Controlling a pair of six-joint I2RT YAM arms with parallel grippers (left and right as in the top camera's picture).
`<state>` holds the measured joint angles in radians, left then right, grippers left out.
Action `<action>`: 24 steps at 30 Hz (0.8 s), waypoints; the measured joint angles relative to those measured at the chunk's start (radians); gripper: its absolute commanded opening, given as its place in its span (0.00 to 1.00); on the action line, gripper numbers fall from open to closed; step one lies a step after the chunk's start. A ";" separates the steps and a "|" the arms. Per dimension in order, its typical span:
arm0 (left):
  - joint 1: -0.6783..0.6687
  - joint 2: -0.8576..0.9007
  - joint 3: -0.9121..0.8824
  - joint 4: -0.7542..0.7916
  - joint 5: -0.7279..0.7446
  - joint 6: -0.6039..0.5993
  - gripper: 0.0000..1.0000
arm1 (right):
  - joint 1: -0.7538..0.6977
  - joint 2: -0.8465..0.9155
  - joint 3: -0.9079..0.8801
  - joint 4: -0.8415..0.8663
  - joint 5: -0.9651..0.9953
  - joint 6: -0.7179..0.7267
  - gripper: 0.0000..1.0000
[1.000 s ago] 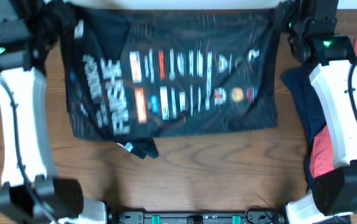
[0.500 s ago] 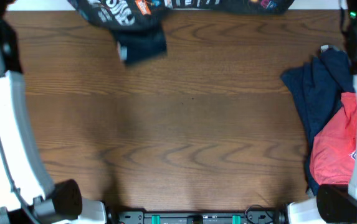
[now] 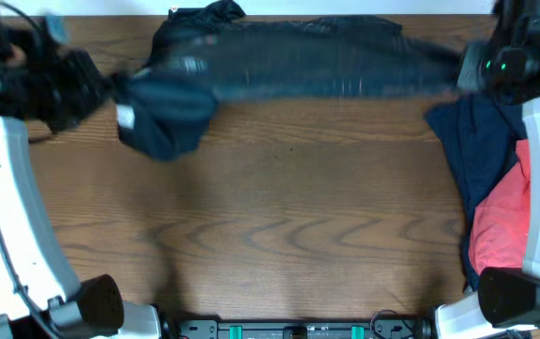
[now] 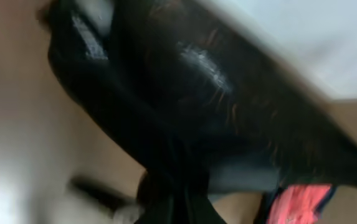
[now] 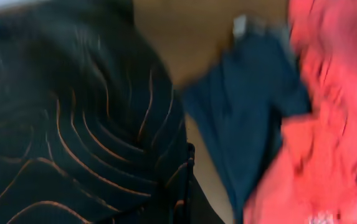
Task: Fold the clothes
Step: 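Lay the jersey flat on the table and release both grippers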
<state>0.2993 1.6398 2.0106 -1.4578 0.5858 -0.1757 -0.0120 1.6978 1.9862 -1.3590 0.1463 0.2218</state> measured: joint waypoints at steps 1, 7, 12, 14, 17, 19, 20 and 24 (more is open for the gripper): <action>0.000 0.004 -0.034 -0.032 -0.023 0.016 0.06 | -0.002 0.000 -0.031 -0.026 -0.012 0.000 0.01; 0.002 0.004 -0.282 -0.103 -0.139 0.062 0.06 | -0.004 0.000 -0.286 -0.091 -0.108 0.000 0.01; 0.003 -0.010 -0.522 -0.103 -0.228 0.073 0.06 | -0.004 0.000 -0.505 -0.106 -0.147 0.014 0.01; 0.005 -0.041 -0.612 -0.102 -0.260 0.072 0.06 | -0.004 -0.001 -0.589 -0.095 -0.153 0.024 0.01; 0.011 -0.132 -0.710 -0.103 -0.307 0.062 0.06 | -0.004 -0.015 -0.697 -0.072 -0.156 0.039 0.01; 0.019 -0.218 -0.750 -0.105 -0.333 0.046 0.06 | -0.004 -0.048 -0.759 -0.054 -0.158 0.051 0.01; 0.024 -0.264 -0.762 -0.105 -0.343 0.041 0.06 | -0.004 -0.069 -0.781 -0.046 -0.158 0.058 0.01; 0.032 -0.410 -0.774 -0.068 -0.364 0.018 0.06 | -0.004 -0.152 -0.803 0.007 -0.161 0.074 0.01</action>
<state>0.3309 1.2301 1.2362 -1.5253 0.2214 -0.1574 -0.0158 1.5455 1.1835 -1.3518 -0.0147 0.2962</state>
